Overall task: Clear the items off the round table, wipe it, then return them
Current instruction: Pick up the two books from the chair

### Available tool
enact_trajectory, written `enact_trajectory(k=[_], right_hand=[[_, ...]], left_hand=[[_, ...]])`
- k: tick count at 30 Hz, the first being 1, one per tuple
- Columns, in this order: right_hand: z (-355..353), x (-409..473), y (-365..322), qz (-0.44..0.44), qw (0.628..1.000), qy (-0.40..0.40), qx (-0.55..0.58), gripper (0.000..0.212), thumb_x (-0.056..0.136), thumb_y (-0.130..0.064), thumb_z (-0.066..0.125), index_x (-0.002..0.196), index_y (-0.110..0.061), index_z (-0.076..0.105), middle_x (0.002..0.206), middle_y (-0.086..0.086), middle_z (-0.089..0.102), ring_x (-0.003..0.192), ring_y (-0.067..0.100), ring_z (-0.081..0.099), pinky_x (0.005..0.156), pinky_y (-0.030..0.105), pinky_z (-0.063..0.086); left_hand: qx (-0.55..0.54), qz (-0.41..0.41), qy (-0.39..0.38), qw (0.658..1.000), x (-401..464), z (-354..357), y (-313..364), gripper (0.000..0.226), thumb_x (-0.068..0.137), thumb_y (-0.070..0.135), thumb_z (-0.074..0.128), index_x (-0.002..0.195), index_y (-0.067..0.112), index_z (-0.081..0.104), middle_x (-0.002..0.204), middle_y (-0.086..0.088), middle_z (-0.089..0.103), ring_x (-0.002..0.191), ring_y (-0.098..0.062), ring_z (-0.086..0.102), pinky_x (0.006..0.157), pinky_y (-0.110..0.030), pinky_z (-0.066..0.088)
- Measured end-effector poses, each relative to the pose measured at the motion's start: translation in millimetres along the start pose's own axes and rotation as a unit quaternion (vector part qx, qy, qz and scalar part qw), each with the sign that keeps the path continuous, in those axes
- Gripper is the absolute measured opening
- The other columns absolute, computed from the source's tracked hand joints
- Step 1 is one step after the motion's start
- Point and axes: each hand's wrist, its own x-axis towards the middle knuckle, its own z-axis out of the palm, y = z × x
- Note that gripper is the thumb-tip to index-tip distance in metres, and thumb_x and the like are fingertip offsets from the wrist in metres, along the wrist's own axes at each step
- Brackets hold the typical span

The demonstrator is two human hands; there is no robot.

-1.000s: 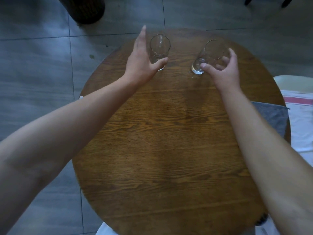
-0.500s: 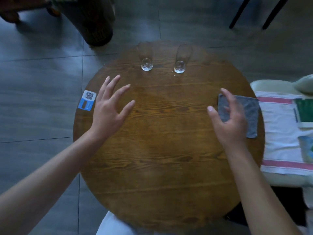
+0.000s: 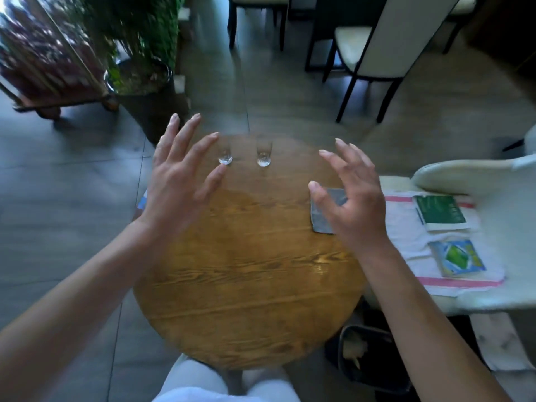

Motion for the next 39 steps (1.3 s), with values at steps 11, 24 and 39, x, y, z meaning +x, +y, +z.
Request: enact_trajectory(k=[11, 24, 39], right_hand=[[-76, 26, -82, -0.055, 0.997, 0.032, -0.033, 0.065, 0.092, -0.06, 0.053, 0.149, -0.027, 0.054, 0.164, 0.0, 0.039, 0.155, 0.023, 0.027, 0.123, 0.048, 0.029], [-115, -46, -138, 0.024, 0.991, 0.098, -0.086, 0.072, 0.091, -0.065, 0.055, 0.153, -0.028, 0.047, 0.17, -0.002, 0.029, 0.159, 0.018, 0.017, 0.126, 0.044, 0.023], [-242, -222, -73, 0.107, 0.939, 0.22, -0.241, 0.075, 0.09, -0.059, 0.063, 0.149, -0.015, 0.054, 0.165, 0.013, 0.037, 0.154, 0.036, 0.03, 0.122, 0.053, 0.033]], left_hand=[[0.013, 0.036, 0.094, 0.995, 24, -86, 37, 0.055, 0.097, 0.046, 0.053, 0.147, 0.023, 0.054, 0.166, -0.001, 0.034, 0.159, -0.026, 0.016, 0.127, -0.05, 0.02], [0.024, 0.118, 0.054, 0.991, -7, -103, 44, 0.064, 0.102, 0.059, 0.041, 0.157, 0.026, 0.039, 0.169, -0.002, 0.026, 0.16, -0.027, 0.01, 0.127, -0.054, 0.014], [-0.058, 0.257, -0.024, 0.964, -46, -21, 204, 0.066, 0.102, 0.057, 0.04, 0.16, 0.026, 0.034, 0.17, -0.001, 0.025, 0.16, -0.026, 0.006, 0.128, -0.052, 0.011]])
